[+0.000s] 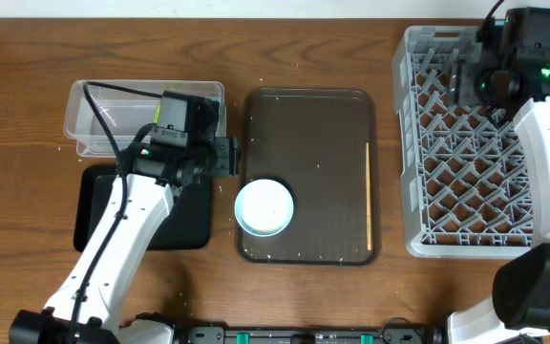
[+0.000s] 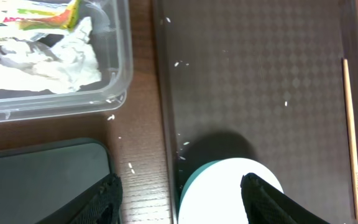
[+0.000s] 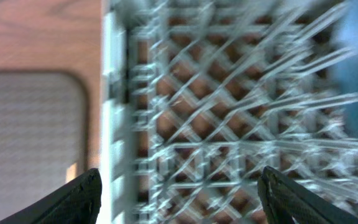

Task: Sort waste into correct bins and load items into the dishwasher rack
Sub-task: 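Reach the left gripper to the rice-filled pale bowl and grasp its rim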

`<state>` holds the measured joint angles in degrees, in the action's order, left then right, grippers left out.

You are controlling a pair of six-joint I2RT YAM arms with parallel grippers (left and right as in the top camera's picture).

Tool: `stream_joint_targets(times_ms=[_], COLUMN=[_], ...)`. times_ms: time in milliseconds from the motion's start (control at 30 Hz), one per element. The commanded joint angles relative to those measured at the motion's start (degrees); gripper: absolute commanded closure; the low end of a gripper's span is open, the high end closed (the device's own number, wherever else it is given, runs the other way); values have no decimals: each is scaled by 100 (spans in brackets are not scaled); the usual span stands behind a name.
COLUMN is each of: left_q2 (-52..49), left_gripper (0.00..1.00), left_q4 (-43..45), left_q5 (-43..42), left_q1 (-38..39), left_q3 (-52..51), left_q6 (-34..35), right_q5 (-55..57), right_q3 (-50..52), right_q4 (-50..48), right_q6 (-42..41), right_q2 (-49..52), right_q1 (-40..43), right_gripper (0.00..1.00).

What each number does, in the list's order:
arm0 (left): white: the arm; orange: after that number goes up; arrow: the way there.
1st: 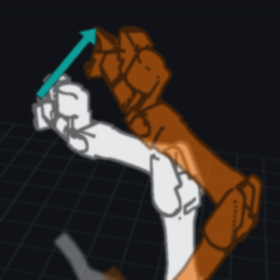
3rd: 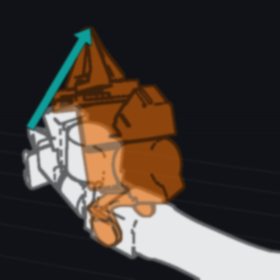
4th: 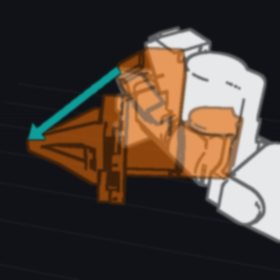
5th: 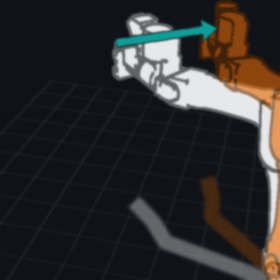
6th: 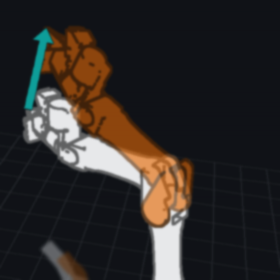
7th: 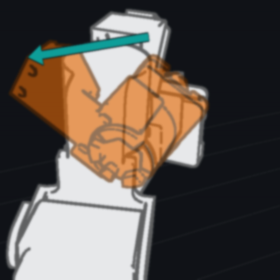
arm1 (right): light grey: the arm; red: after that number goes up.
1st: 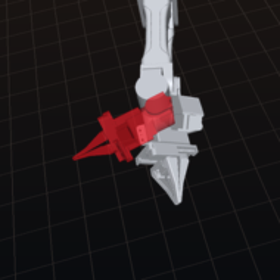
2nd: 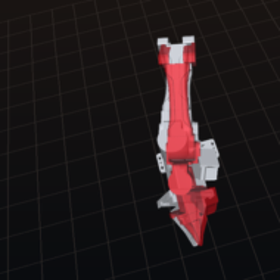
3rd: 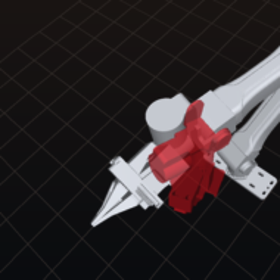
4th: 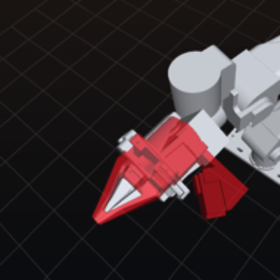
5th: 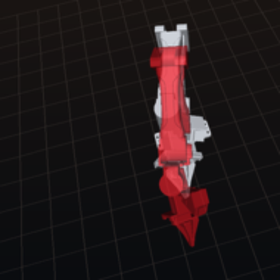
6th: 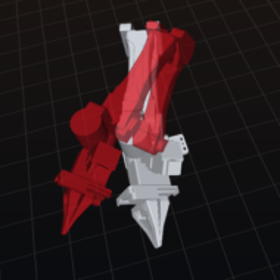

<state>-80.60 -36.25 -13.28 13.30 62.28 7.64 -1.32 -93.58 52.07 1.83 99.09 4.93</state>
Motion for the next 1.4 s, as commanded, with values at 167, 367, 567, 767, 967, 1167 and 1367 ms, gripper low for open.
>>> stream_joint_targets(times_ms=[167,367,567,767,967,1167,1367], left_q2=[-94,-369,-1038,-1637,-1969,-1980,-2002], left_gripper=[37,37,37,38,54,68,72], left_q4=[-59,-57,42,168,378,417,424], left_q5=[31,35,33,35,44,584,841], left_q1=[680,1298,1873,2284,2380,2382,2382], left_q3=[-35,-35,-35,-35,-35,-35,-35], left_q6=[13,588,1322,1567,1735,1733,1735], right_q5=[-966,-964,-962,-964,-964,-964,-964], right_q3=[63,70,70,70,70,70,70], right_q4=[365,343,341,363,345,348,363], right_q6=[-214,-216,-214,-214,-214,-214,-214], right_q2=[133,133,133,133,133,133,133], right_q1=[-223,-389,-496,-496,-496,-496,-496], right_gripper=[20,19,18,18,18,18,18])
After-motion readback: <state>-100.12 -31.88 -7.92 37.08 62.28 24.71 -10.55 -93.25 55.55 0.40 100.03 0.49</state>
